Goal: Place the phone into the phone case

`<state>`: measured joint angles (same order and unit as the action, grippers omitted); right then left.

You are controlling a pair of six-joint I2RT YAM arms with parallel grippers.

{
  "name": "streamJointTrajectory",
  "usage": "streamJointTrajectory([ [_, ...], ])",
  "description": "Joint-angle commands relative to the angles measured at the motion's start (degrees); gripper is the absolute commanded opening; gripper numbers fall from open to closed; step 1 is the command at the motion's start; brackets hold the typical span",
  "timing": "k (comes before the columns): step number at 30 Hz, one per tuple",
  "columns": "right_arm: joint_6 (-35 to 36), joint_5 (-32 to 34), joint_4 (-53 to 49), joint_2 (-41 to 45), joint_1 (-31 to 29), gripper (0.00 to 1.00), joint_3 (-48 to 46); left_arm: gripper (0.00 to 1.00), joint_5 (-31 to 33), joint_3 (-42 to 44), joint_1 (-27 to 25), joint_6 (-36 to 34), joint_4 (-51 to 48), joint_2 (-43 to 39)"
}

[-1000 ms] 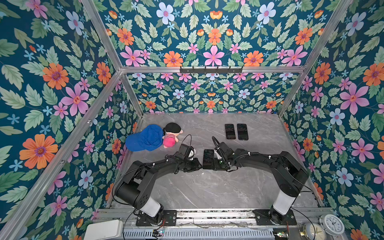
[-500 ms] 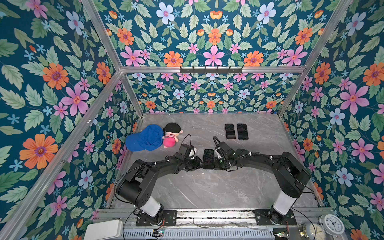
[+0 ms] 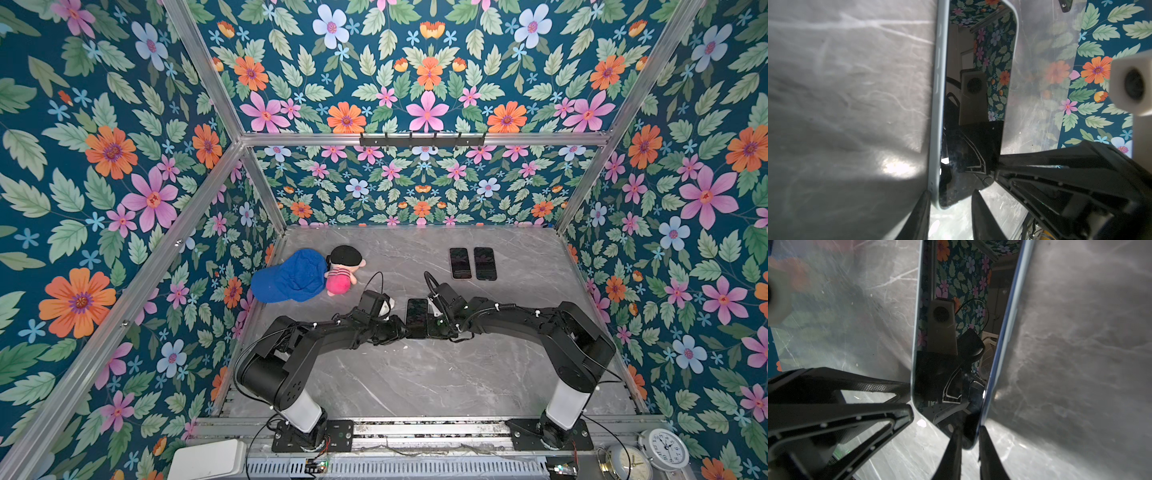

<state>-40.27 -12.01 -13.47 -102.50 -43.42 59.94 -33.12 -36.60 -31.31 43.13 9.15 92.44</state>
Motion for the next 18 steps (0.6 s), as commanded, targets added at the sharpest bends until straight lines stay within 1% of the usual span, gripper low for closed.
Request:
streamJointTrajectory([
  [1,-0.51,-0.95,0.79,-0.49,-0.04,0.13,0.09,0.34,-1.07,0.18,-0.24,0.23,1.97,0.10],
  [10,-0.84,-2.30,2.11,-0.97,-0.09,0.07,-0.09,0.31,-1.46,0.77,-1.02,1.25,3.55,0.46],
  [18,-1.39,-3.02,3.23,-1.48,-0.08,0.07,-0.70,0.30,-1.48,0.97,-1.46,1.64,4.12,0.60],
])
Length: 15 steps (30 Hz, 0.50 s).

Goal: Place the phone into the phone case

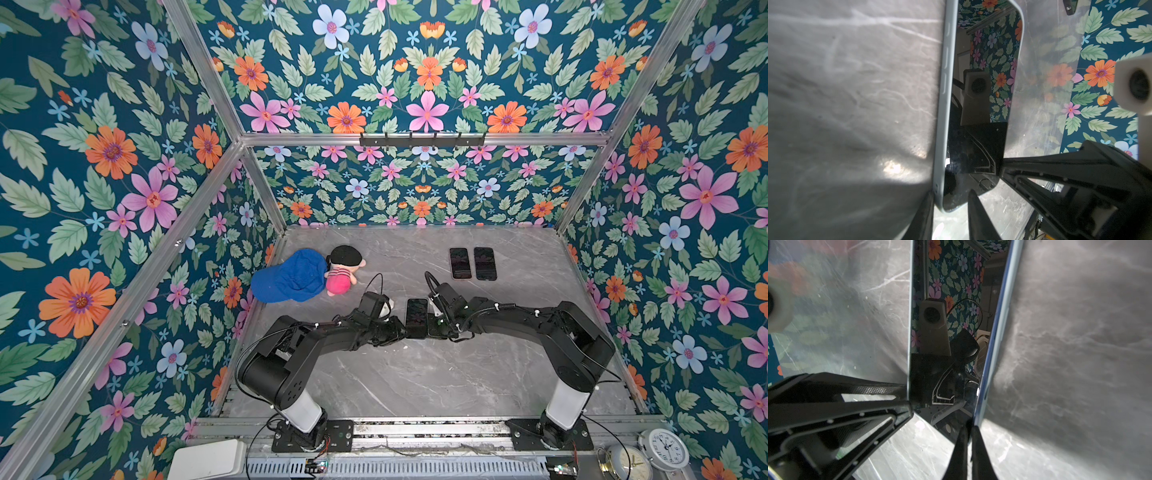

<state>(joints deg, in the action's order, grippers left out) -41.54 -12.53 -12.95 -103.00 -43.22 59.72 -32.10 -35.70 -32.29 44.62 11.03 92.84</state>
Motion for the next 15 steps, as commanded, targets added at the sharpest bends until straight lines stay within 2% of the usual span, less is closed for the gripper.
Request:
streamJointTrajectory([
  [1,-0.19,-2.66,2.93,-1.06,-0.28,0.06,-0.57,0.30,-2.50,0.09,-0.49,0.15,2.32,0.16],
  [15,-0.56,-2.87,3.81,-1.94,-0.28,0.06,-0.87,0.30,-2.47,-0.07,-0.93,0.46,2.51,0.20],
])
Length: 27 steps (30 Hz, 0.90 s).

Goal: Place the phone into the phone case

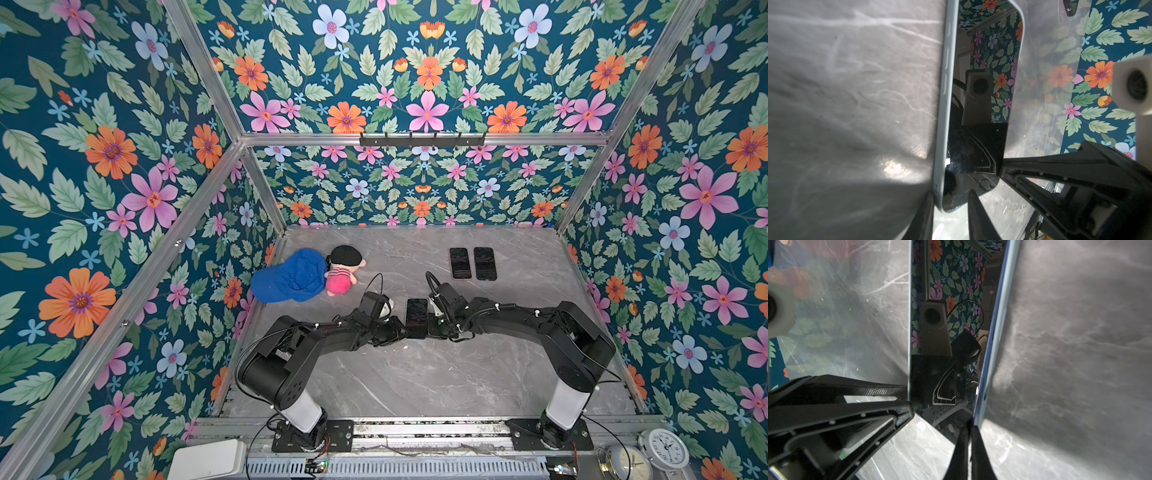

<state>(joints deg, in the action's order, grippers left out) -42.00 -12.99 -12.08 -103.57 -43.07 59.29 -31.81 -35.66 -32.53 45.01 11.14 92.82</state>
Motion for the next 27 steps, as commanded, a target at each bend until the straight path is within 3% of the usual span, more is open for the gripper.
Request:
streamJointTrajectory([
  [1,-0.10,-2.39,2.97,-1.30,-0.44,0.06,-0.47,0.30,-2.74,-0.08,-0.69,0.14,2.48,0.26],
  [8,0.95,-1.50,1.77,-0.59,-0.26,0.06,-0.28,0.30,-2.89,-0.02,-0.80,-0.11,2.21,-0.11],
  [12,3.49,2.42,-1.89,4.17,1.28,0.08,-1.21,0.31,-1.58,-1.71,-0.15,-4.35,-5.30,-1.91],
  [22,6.60,4.82,-4.09,6.26,3.61,0.23,-0.49,0.50,-0.45,-5.36,1.86,-9.13,-11.10,-2.05],
  [27,7.52,2.03,-3.55,4.19,3.84,0.24,1.53,0.52,-1.95,-6.40,2.04,-8.42,-9.72,-0.29],
])
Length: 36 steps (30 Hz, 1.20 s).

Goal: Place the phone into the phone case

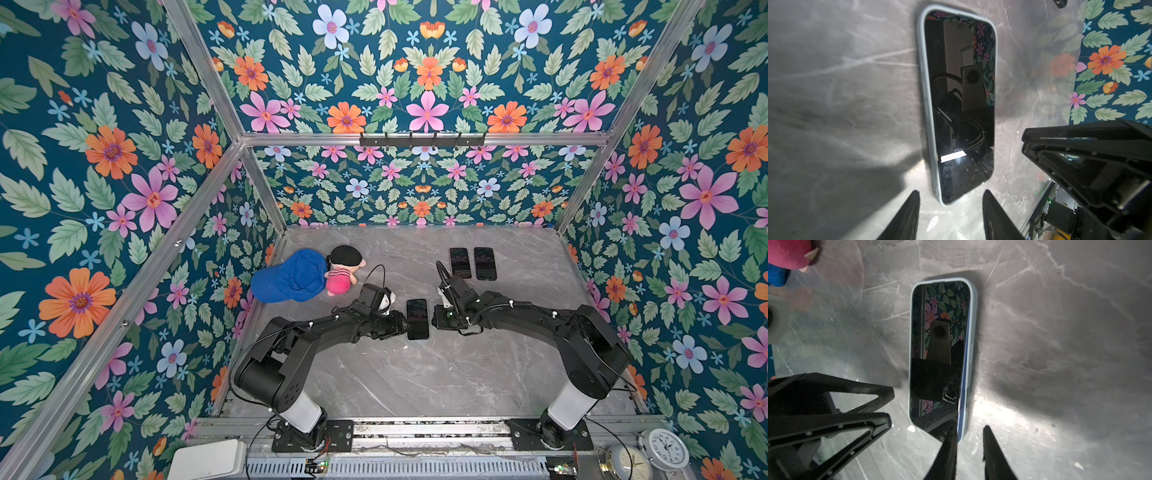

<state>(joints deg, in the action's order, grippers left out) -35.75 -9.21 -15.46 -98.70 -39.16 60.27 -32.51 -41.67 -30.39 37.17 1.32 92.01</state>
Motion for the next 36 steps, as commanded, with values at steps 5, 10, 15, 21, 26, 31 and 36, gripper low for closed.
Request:
streamJointTrajectory([
  [5,0.40,-5.03,1.15,-1.49,-0.13,0.25,-0.52,0.52,-3.23,1.11,-0.11,1.38,1.95,0.86],
  [10,-1.26,-10.69,4.87,-2.21,0.50,0.26,-2.41,0.48,-4.93,2.79,-0.72,3.59,4.03,0.80],
  [15,-1.95,-12.64,6.21,-3.14,0.84,0.26,-3.35,0.45,-5.55,4.14,-1.12,4.88,6.25,0.72],
  [21,-2.73,-14.20,7.67,-4.37,0.85,0.24,-4.51,0.42,-5.63,4.77,-1.42,5.37,7.59,1.53],
  [26,-3.25,-15.00,8.55,-4.66,0.84,0.24,-5.45,0.41,-5.81,5.63,-1.51,6.07,9.37,2.33],
  [31,-3.78,-15.87,10.05,-4.92,0.81,0.18,-6.10,0.40,-5.81,5.99,-1.70,6.64,10.41,2.65],
  [36,-3.98,-15.93,10.96,-5.11,0.86,0.13,-6.72,0.40,-5.68,6.07,-2.01,7.19,11.31,2.96],
])
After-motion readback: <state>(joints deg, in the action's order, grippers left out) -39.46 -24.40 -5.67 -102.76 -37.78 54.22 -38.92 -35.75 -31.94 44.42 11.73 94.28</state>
